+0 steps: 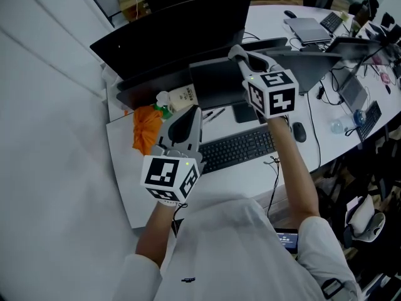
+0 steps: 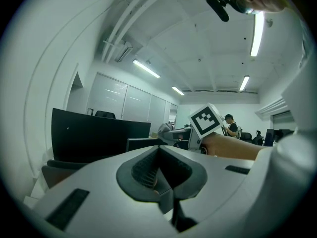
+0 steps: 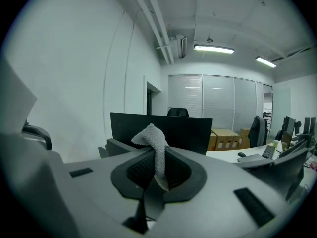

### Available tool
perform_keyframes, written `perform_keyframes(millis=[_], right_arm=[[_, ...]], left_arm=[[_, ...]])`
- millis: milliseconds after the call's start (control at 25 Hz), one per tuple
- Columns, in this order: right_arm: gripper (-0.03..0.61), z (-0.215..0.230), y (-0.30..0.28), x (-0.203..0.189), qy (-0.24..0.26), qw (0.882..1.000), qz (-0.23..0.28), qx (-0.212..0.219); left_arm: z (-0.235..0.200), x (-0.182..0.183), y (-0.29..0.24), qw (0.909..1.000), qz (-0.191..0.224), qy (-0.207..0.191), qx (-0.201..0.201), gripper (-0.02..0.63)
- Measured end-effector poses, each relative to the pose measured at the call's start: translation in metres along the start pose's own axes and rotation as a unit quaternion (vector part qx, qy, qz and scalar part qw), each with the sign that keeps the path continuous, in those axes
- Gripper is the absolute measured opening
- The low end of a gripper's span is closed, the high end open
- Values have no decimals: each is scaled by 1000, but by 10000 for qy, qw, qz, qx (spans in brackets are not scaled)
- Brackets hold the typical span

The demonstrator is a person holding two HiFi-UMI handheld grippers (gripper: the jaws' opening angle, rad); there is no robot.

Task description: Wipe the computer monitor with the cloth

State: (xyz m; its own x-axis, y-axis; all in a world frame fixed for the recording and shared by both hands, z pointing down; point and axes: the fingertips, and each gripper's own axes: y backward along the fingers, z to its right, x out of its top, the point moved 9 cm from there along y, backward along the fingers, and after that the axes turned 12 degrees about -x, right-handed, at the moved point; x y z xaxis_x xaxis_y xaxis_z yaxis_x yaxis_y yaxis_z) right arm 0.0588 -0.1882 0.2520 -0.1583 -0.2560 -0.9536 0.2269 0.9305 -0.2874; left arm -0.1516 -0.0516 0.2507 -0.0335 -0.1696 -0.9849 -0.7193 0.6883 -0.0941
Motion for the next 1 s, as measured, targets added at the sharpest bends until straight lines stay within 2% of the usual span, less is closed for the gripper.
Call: perform_keyframes(millis=[320, 560, 680, 840, 1000], right_arm=[[40, 32, 5, -4, 216, 9995, -43, -239], [40, 43, 8, -3, 1129, 9922, -87, -522], [41, 41, 6, 0, 1389, 9888, -121, -537], [40, 50, 8, 2, 1408, 9882, -167, -583], [40, 72, 9, 3, 1206, 9897, -233, -736]], left_arm=[[15, -5, -21, 9998, -93, 7, -153, 18], [23, -9, -32, 9994, -177, 0, -300, 18], [25, -7, -35, 9994, -159, -40, -320, 18], [28, -4, -39, 9992, -151, -83, -357, 18], [28, -5, -41, 9991, -163, -85, -370, 18]])
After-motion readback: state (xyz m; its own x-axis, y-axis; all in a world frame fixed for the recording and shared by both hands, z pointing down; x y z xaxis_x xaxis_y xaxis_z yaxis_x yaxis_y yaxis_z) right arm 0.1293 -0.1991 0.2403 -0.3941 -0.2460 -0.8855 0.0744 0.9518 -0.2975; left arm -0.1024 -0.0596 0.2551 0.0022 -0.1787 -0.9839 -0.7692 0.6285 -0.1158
